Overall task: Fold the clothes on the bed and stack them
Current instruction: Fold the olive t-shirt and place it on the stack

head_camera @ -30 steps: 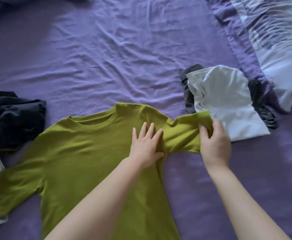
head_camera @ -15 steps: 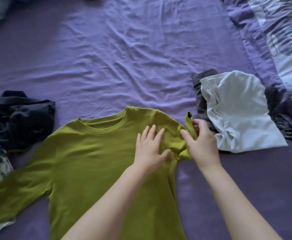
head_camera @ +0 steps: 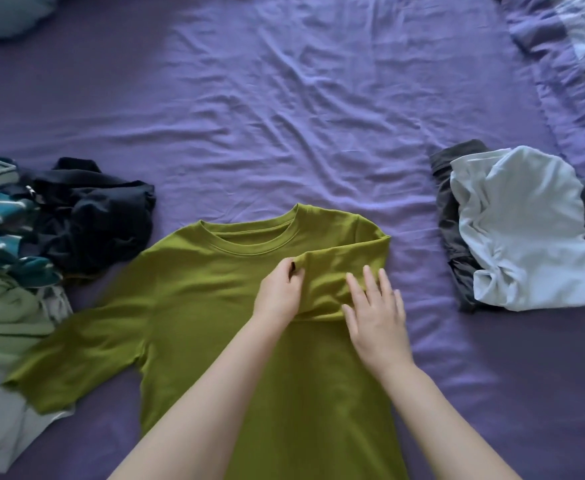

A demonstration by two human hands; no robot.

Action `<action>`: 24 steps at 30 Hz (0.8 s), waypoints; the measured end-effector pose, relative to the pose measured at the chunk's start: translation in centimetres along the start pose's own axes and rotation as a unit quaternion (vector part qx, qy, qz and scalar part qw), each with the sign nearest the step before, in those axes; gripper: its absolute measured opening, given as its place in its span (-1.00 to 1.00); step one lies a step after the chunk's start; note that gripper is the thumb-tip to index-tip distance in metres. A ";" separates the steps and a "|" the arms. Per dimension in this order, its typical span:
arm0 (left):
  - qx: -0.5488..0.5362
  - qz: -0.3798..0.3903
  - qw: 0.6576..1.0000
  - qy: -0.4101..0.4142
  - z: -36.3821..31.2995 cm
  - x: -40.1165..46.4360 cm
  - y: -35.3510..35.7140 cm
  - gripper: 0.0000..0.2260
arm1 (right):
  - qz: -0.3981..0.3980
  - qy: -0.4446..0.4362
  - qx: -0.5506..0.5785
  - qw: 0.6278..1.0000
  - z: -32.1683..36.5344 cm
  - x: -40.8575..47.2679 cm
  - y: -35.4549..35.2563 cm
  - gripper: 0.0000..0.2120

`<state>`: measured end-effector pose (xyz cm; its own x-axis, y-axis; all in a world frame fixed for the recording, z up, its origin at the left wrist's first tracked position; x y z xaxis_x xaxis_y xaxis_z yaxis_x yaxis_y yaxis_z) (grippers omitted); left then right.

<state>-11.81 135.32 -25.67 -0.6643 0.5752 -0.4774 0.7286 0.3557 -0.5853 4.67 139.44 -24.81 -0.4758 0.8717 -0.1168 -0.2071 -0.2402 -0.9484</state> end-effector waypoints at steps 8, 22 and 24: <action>0.062 -0.024 0.996 0.058 0.2 0.0 -1.2 -0.50 | 0.055 0.034 -0.093 0.994 -3.7 -1.7 1.1 -0.29; 0.171 -0.120 0.975 0.071 9.2 -2.9 -9.7 -0.57 | 0.026 -0.079 -0.017 0.996 8.9 -3.4 2.2 -0.43; 0.205 -0.144 0.965 0.073 10.7 -3.0 -11.5 -0.59 | 0.022 -0.075 -0.019 0.997 9.4 -4.1 2.1 -0.50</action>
<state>-19.99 121.58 -24.54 -0.7769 0.6047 -0.1754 0.3701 0.2133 -0.9042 -1.92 131.36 -23.56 -0.6066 0.7865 -0.1159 -0.1528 -0.2583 -0.9539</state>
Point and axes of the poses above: each hand's wrist, its own x-axis towards the middle knuckle, its own y-axis out of the palm, z = x × y, the point moved 5 cm from there along x, towards the middle knuckle, and after that the axes turned 12 degrees about -z, right-handed, at the moved point
